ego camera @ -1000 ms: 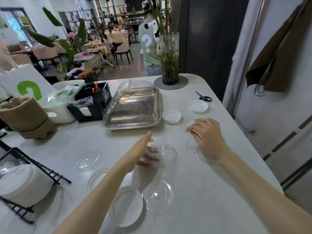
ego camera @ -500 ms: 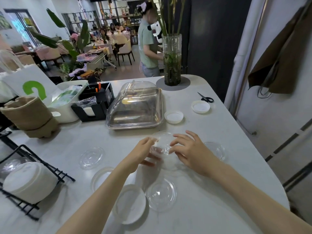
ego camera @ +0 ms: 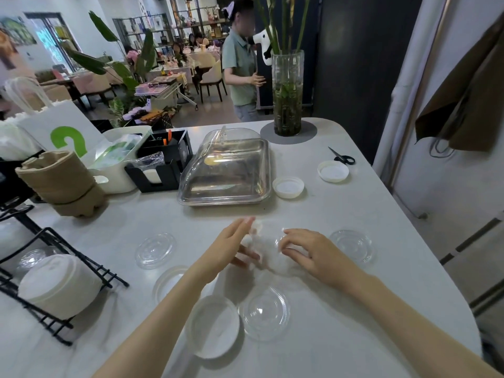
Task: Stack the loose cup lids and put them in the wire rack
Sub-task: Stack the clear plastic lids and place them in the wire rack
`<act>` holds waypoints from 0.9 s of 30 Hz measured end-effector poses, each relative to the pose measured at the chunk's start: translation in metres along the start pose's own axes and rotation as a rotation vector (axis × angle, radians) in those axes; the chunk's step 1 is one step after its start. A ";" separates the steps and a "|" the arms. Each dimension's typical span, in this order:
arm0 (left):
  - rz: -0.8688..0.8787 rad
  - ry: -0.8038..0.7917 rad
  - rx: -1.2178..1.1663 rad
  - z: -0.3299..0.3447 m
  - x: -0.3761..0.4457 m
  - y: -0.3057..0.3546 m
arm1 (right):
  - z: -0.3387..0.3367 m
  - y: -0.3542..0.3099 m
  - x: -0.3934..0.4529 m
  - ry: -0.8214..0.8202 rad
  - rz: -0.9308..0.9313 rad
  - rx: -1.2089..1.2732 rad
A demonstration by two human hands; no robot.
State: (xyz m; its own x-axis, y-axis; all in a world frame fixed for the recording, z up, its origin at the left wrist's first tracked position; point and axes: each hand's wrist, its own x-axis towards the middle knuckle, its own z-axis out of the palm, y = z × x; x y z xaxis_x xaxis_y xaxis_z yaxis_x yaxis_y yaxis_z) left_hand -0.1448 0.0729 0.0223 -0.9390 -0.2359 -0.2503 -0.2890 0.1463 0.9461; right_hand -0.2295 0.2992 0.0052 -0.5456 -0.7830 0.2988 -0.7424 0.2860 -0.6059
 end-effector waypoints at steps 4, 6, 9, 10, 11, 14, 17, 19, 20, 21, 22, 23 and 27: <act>0.260 -0.037 0.241 -0.008 0.000 -0.009 | 0.003 0.008 -0.001 -0.011 -0.099 -0.354; 0.333 -0.070 0.476 -0.011 -0.001 -0.015 | 0.004 0.011 -0.002 0.012 -0.137 -0.415; 0.394 -0.031 0.739 -0.012 0.001 -0.023 | 0.004 0.018 -0.001 -0.007 -0.121 -0.325; 0.414 -0.003 0.773 -0.012 0.001 -0.025 | 0.003 0.019 -0.001 -0.003 -0.108 -0.276; 0.423 0.030 0.780 -0.014 0.002 -0.027 | 0.003 0.020 0.000 0.006 -0.101 -0.231; 0.408 0.078 0.650 -0.019 0.001 -0.029 | -0.002 0.020 0.008 0.014 -0.081 -0.100; 0.382 0.095 0.445 -0.021 -0.010 -0.025 | -0.008 0.014 0.020 0.015 -0.027 0.092; 0.341 0.150 0.275 -0.023 -0.018 -0.026 | -0.008 0.007 0.031 -0.004 0.005 0.221; 0.313 0.170 0.212 -0.024 -0.022 -0.026 | -0.007 0.003 0.036 -0.022 0.031 0.287; 0.284 0.194 0.170 -0.024 -0.025 -0.028 | -0.006 -0.001 0.041 -0.049 0.060 0.355; 0.255 0.231 0.137 -0.026 -0.030 -0.030 | -0.004 -0.006 0.049 -0.093 0.086 0.434; 0.236 0.266 0.103 -0.027 -0.034 -0.030 | -0.002 -0.011 0.055 -0.138 0.118 0.518; 0.197 0.439 0.042 -0.039 -0.058 -0.025 | 0.013 -0.030 0.080 -0.311 0.138 0.719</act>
State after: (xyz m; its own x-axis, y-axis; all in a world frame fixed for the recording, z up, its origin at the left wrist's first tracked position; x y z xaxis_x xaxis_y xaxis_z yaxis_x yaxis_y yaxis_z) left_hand -0.0755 0.0457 0.0212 -0.8119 -0.5815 0.0520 -0.1287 0.2652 0.9556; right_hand -0.2459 0.2206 0.0378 -0.4017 -0.9153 0.0311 -0.1851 0.0479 -0.9815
